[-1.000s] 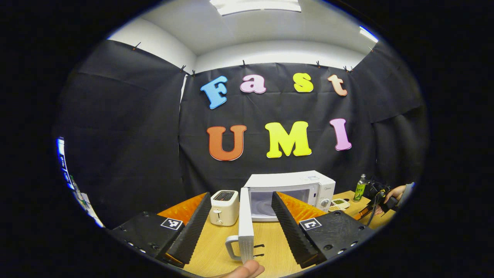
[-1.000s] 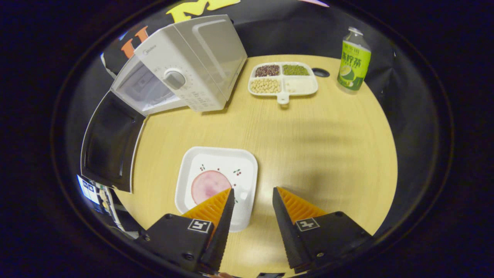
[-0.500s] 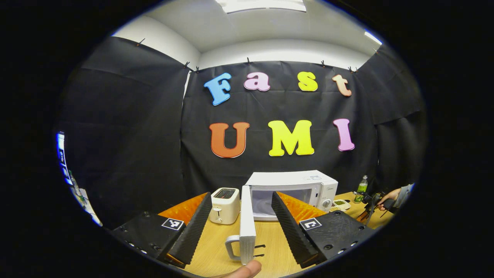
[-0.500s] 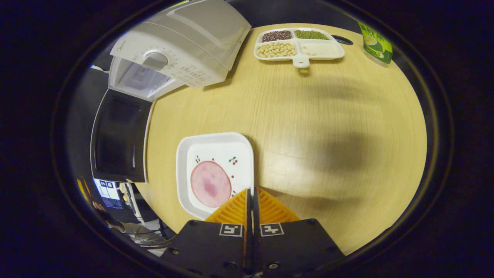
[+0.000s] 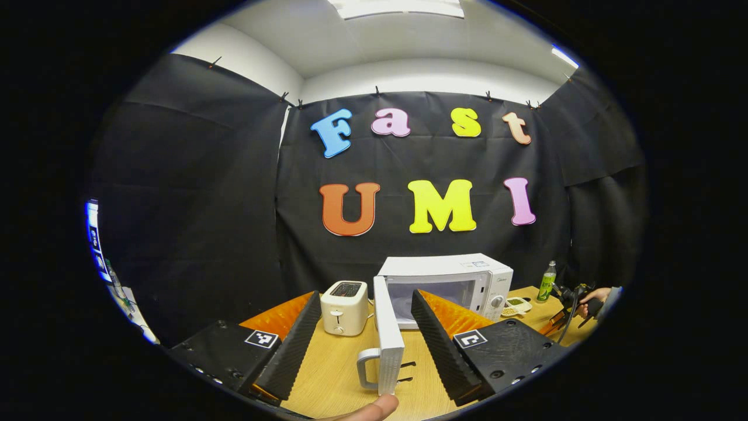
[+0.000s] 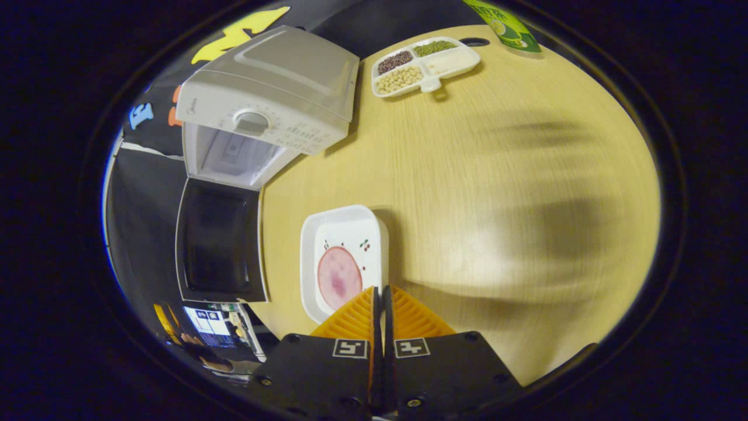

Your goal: Open the microwave oven with the left hand, put the food in, and close the microwave oven.

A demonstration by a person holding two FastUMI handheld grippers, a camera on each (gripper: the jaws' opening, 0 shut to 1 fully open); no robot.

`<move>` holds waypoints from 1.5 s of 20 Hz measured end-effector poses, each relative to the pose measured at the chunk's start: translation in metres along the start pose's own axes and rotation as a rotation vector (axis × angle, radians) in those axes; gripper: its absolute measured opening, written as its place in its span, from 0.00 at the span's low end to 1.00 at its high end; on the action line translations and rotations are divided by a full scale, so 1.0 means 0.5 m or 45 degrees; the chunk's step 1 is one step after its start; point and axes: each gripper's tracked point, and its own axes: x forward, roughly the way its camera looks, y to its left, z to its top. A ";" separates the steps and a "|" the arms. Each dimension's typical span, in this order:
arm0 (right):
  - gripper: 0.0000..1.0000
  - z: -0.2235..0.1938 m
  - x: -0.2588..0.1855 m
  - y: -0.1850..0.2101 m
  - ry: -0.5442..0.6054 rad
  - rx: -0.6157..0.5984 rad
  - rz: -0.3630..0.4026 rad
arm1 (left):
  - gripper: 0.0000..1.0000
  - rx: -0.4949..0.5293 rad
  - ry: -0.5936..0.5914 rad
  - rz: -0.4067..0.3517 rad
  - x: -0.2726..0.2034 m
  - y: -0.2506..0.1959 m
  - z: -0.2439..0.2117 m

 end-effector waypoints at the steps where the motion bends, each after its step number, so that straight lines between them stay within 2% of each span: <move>1: 0.04 -0.010 -0.005 0.022 -0.008 0.020 0.031 | 0.93 0.003 0.000 -0.004 0.000 0.003 -0.004; 2: 0.00 -0.017 -0.007 0.038 -0.018 0.028 0.046 | 0.93 0.005 0.002 -0.009 -0.002 0.004 -0.007; 3: 0.04 -0.017 -0.004 0.054 -0.038 0.035 0.057 | 0.93 0.005 0.003 -0.016 -0.003 0.006 -0.006; 4: 0.00 -0.020 0.002 0.070 -0.058 0.051 0.063 | 0.93 0.005 0.001 -0.021 -0.005 0.009 -0.007; 5: 0.04 -0.021 0.009 0.089 -0.072 0.069 0.074 | 0.93 0.004 -0.003 -0.025 -0.006 0.013 -0.006; 10: 0.04 -0.054 0.070 0.181 -0.081 0.092 0.071 | 0.93 0.009 0.003 -0.028 -0.007 0.039 -0.014; 15: 0.03 -0.030 0.142 0.290 -0.194 0.135 0.126 | 0.93 0.033 -0.002 -0.048 -0.019 0.047 -0.012; 20: 0.04 0.028 0.203 0.379 -0.393 0.321 0.203 | 0.93 0.007 -0.019 -0.109 -0.019 0.033 -0.008; 24: 0.04 0.116 0.225 0.428 -0.696 0.487 0.269 | 0.93 -0.002 -0.037 -0.152 -0.009 0.024 -0.003; 25: 0.00 0.137 0.231 0.440 -0.759 0.521 0.283 | 0.93 -0.008 -0.037 -0.159 -0.007 0.023 -0.004; 27: 0.04 0.176 0.251 0.459 -0.867 0.571 0.286 | 0.93 -0.014 -0.033 -0.170 -0.003 0.023 -0.011; 29: 0.00 0.204 0.281 0.479 -0.924 0.623 0.277 | 0.93 -0.023 -0.021 -0.172 0.002 0.029 -0.020; 30: 0.04 0.217 0.298 0.490 -0.939 0.657 0.281 | 0.93 -0.033 -0.016 -0.175 0.005 0.030 -0.025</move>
